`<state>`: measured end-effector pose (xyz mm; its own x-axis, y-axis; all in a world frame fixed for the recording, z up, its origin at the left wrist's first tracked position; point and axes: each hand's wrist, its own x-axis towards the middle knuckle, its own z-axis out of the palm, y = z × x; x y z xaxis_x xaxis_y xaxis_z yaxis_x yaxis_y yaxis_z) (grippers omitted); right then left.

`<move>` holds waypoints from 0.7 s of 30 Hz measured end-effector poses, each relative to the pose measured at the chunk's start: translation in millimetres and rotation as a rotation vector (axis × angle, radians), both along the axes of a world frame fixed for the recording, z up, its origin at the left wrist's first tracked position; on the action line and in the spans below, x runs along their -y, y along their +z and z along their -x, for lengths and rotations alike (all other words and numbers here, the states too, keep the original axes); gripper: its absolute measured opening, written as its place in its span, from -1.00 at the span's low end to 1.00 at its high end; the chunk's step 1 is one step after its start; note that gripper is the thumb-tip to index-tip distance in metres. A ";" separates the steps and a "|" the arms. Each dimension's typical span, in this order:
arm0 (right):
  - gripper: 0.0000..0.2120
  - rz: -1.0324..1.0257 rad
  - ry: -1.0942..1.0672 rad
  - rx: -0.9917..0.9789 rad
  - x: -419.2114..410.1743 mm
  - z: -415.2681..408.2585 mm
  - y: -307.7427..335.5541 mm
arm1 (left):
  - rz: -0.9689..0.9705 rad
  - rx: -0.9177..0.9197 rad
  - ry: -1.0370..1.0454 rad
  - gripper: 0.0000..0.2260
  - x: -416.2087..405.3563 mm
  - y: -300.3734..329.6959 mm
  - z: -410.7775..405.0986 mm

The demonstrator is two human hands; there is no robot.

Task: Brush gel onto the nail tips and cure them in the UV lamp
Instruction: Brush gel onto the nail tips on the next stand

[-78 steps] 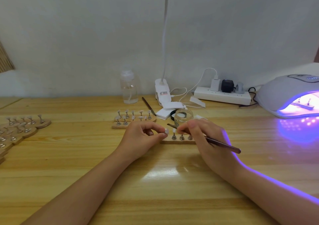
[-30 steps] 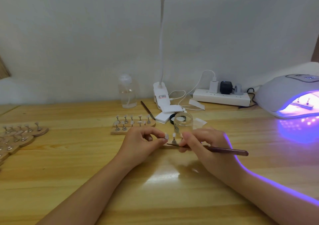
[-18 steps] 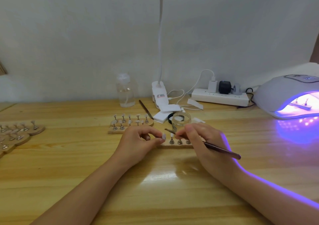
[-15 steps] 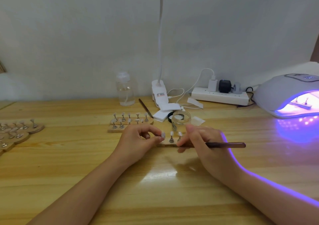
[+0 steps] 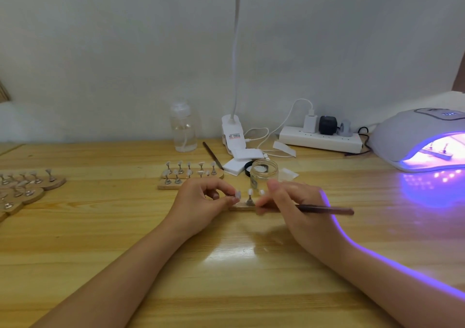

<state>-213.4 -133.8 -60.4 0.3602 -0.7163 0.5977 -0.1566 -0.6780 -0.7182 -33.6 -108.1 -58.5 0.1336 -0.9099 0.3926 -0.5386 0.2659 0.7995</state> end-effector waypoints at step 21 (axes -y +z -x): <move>-0.77 0.085 -0.029 -0.066 -0.4 0.1 1.7 | -0.033 -0.038 -0.024 -0.81 -1.7 1.5 1.3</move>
<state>-213.4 -133.3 -58.7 0.3809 -0.6750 0.6319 -0.2224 -0.7303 -0.6460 -34.9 -106.3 -57.0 0.1261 -0.9253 0.3578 -0.5015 0.2518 0.8277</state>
